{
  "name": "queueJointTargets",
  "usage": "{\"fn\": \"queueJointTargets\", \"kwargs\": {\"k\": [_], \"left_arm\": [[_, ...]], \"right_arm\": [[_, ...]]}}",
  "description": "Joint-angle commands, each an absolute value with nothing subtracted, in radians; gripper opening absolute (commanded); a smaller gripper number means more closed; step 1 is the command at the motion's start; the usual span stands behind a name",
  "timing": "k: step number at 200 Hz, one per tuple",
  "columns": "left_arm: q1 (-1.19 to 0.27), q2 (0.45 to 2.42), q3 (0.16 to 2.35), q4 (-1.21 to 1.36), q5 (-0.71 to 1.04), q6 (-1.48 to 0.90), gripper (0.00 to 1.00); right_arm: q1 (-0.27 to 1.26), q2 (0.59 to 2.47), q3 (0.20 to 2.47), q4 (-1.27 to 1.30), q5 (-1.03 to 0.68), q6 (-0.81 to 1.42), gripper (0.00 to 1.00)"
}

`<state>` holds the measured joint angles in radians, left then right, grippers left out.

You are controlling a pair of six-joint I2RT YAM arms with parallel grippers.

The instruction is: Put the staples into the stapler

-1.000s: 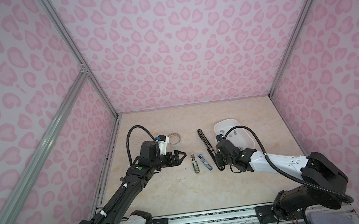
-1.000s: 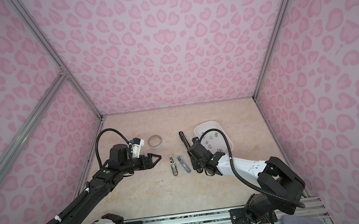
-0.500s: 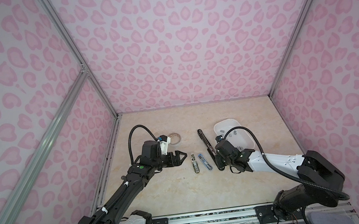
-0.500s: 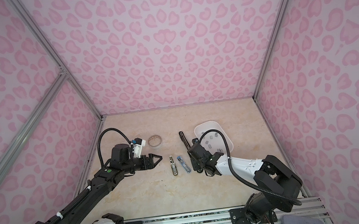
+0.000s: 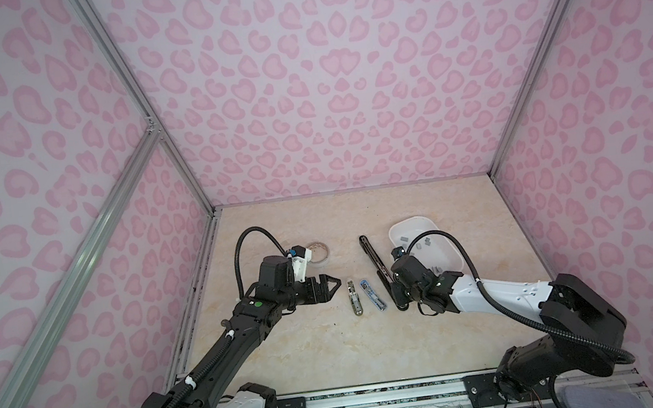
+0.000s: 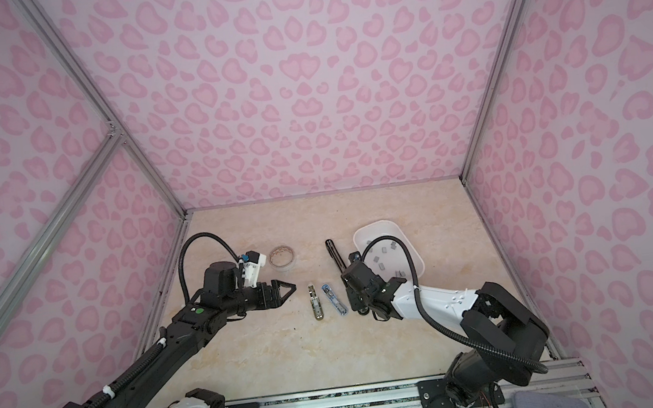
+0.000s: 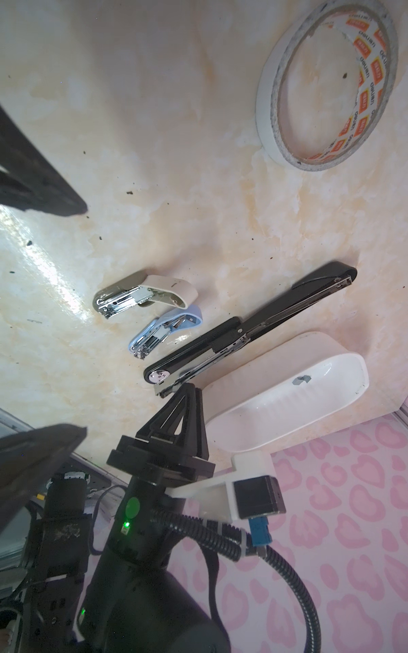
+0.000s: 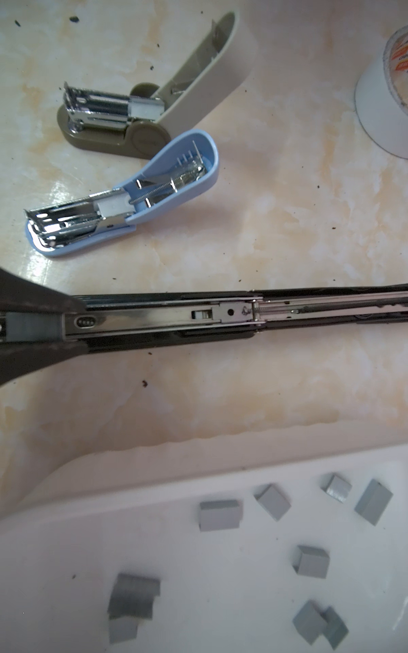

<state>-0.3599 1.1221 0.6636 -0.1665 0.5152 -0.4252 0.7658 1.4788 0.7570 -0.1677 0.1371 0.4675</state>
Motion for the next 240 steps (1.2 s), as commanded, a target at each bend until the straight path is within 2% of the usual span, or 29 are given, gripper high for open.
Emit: {"fn": "queueJointTargets", "kwargs": {"k": [1,114,240], "left_arm": [[-0.361,1.127,0.679,-0.161,0.514,-0.416,0.92],[-0.365,1.138,0.681,-0.157,0.509,-0.414,0.92],[-0.372,1.155,0.684,-0.154,0.507,-0.413,0.91]], "right_arm": [[0.768,1.489,0.753,-0.149,0.135,0.462,0.09],[0.767,1.511,0.749,-0.151,0.14,0.463,0.08],[0.783,1.435,0.677,-0.194,0.131,0.498,0.08]]}}
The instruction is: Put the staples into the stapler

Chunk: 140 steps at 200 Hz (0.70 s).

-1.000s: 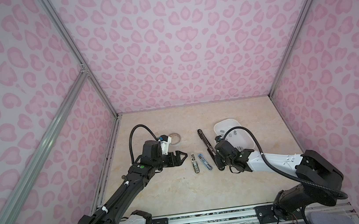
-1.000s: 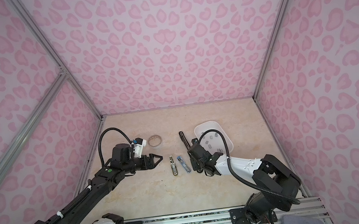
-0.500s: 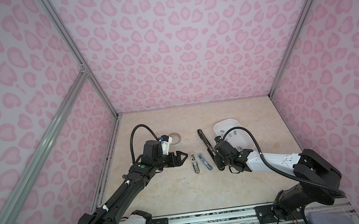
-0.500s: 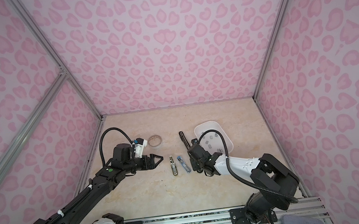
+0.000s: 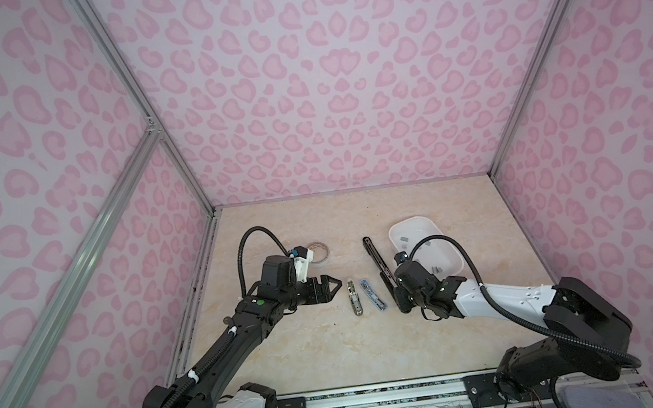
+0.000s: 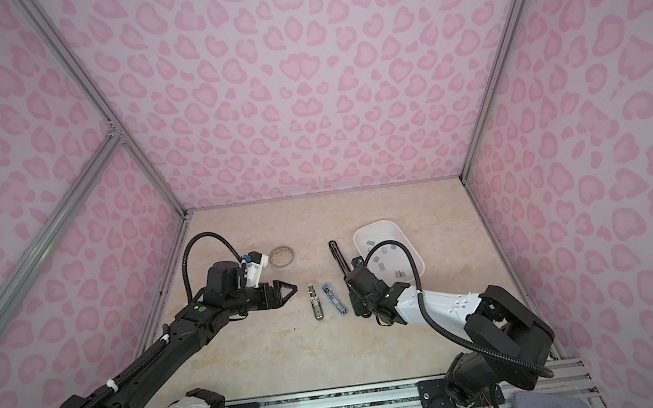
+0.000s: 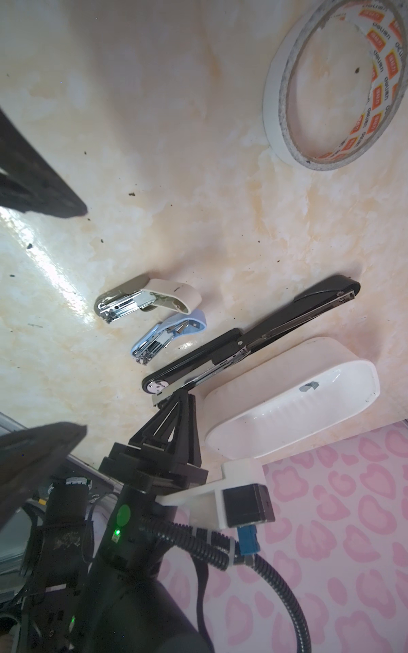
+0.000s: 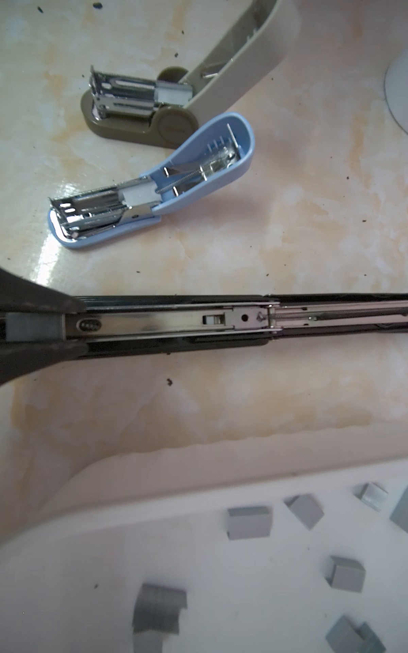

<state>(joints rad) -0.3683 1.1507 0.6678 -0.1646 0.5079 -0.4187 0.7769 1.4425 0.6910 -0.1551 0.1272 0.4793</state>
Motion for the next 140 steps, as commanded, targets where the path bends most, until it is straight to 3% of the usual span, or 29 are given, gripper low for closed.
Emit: {"fn": "queueJointTargets", "kwargs": {"k": [1,140], "left_arm": [[-0.372,1.155,0.684,-0.154,0.507,-0.413,0.91],[-0.378,1.157,0.684,-0.155,0.504,-0.41,0.91]], "right_arm": [[0.784,1.432,0.676,-0.194,0.131,0.499,0.08],[0.796,1.364,0.659,-0.232,0.165,0.501,0.26]]}}
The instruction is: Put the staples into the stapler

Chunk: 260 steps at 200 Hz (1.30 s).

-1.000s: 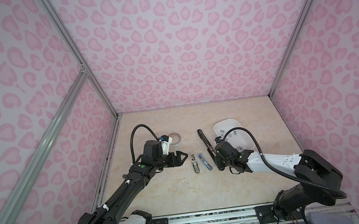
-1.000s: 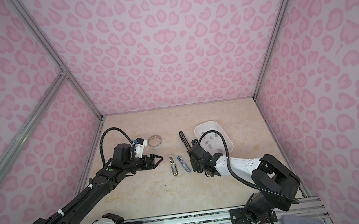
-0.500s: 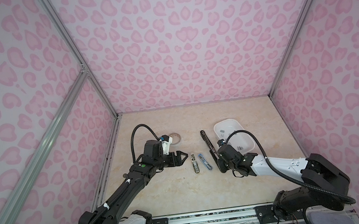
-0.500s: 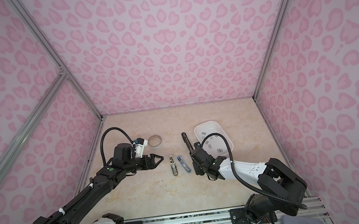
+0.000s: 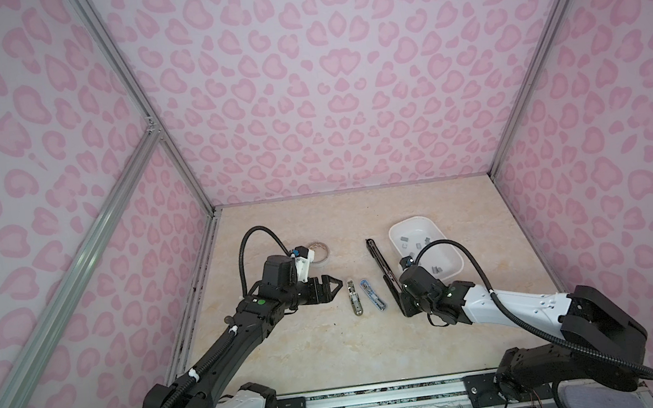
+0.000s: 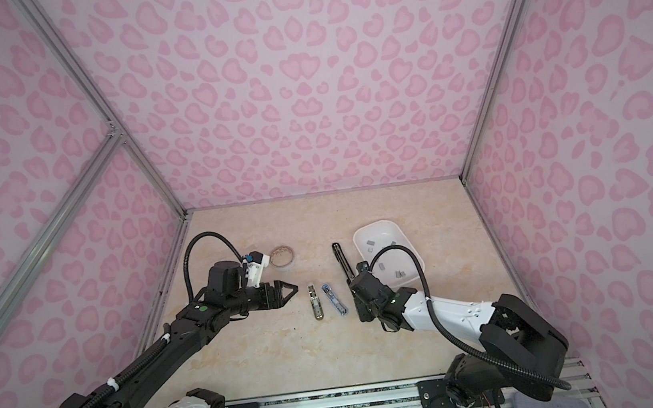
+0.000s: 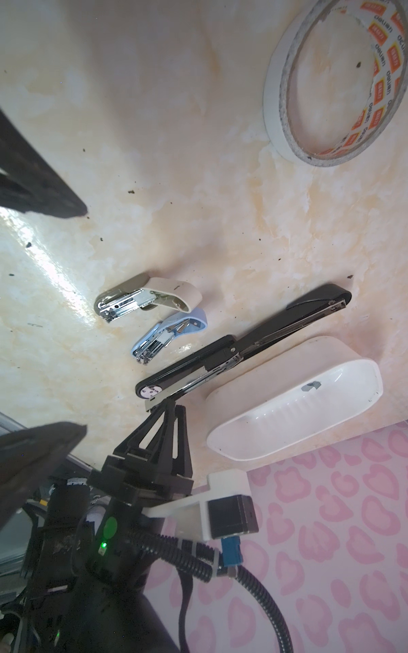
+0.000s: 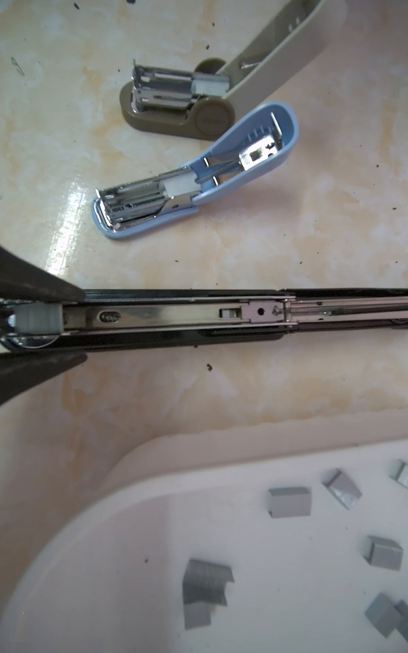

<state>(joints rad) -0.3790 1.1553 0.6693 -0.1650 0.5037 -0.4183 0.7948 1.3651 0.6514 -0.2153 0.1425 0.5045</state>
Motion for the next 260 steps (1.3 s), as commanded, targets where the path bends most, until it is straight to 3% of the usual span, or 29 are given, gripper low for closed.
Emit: {"fn": "queueJointTargets", "kwargs": {"k": [1,194,228,260], "left_arm": [[-0.378,1.157,0.685,-0.155,0.503,-0.41,0.91],[-0.382,1.141,0.685,-0.16,0.484,-0.407,0.9],[-0.384,0.989,0.642,-0.164,0.371,-0.389,0.89],[-0.385,0.77,0.574,-0.148,0.217,-0.376,0.97]], "right_arm": [[0.796,1.364,0.66,-0.232,0.166,0.502,0.26],[0.795,1.405,0.67,-0.253,0.207,0.504,0.22],[0.782,1.339,0.726,-0.314,0.278,0.451,0.24],[0.659,1.271,0.792,-0.305,0.252,0.381,0.25]]}}
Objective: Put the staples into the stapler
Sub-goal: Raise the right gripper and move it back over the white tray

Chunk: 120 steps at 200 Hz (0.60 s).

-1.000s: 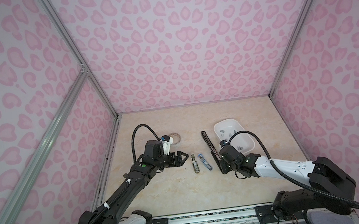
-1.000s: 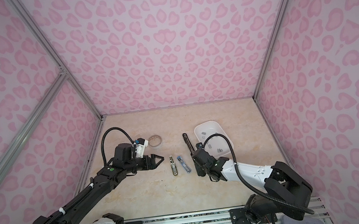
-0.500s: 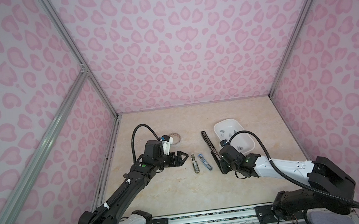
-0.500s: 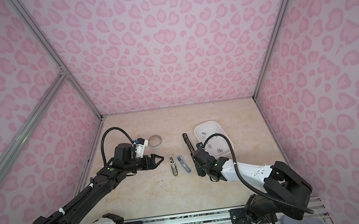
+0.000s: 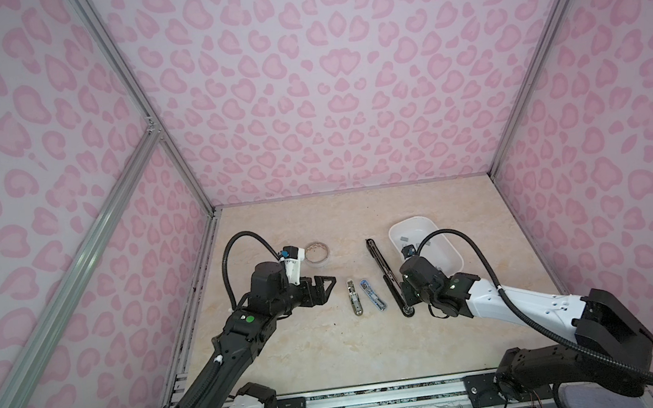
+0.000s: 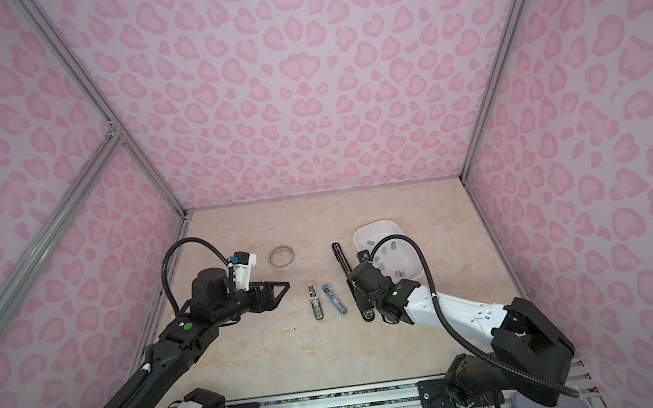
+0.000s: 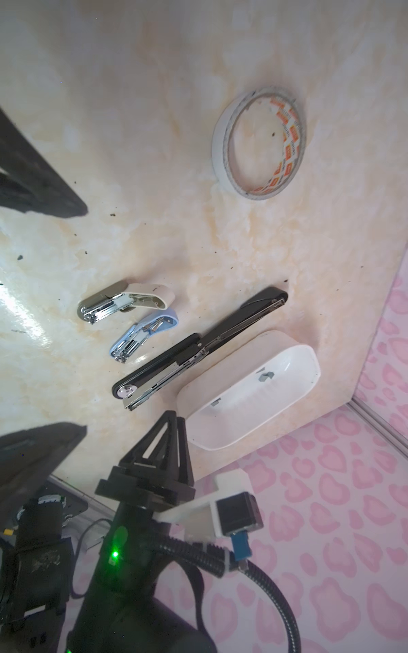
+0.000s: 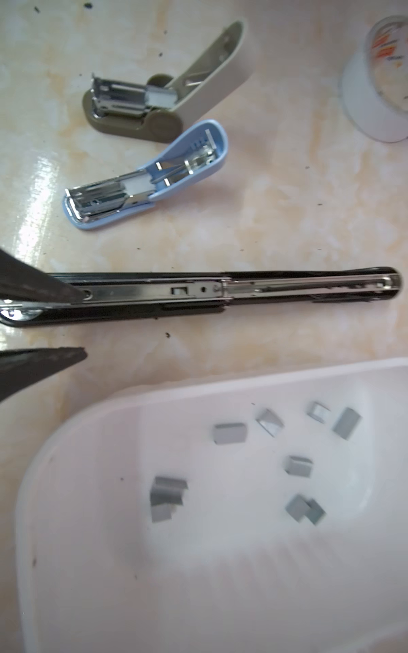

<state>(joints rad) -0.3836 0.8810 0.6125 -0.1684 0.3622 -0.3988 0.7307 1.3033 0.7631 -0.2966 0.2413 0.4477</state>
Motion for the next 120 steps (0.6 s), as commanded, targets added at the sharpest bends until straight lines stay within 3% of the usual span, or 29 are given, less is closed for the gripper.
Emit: {"fn": "queueJointTargets", "kwargs": {"k": [1,15,48,120], "left_arm": [[-0.384,0.764,0.571,-0.147,0.21,-0.376,0.97],[-0.384,0.698,0.538,-0.136,0.14,-0.373,1.0],[-0.384,0.644,0.485,-0.127,-0.031,-0.344,0.97],[-0.347,0.765,0.411,-0.02,-0.32,-0.283,0.96]], "right_arm": [[0.652,1.27,0.792,-0.304,0.251,0.38,0.25],[0.573,1.261,0.809,-0.28,0.225,0.366,0.25],[0.43,1.34,0.878,-0.262,0.133,0.329,0.26],[0.274,1.777,1.248,-0.448,-0.007,0.212,0.23]]}}
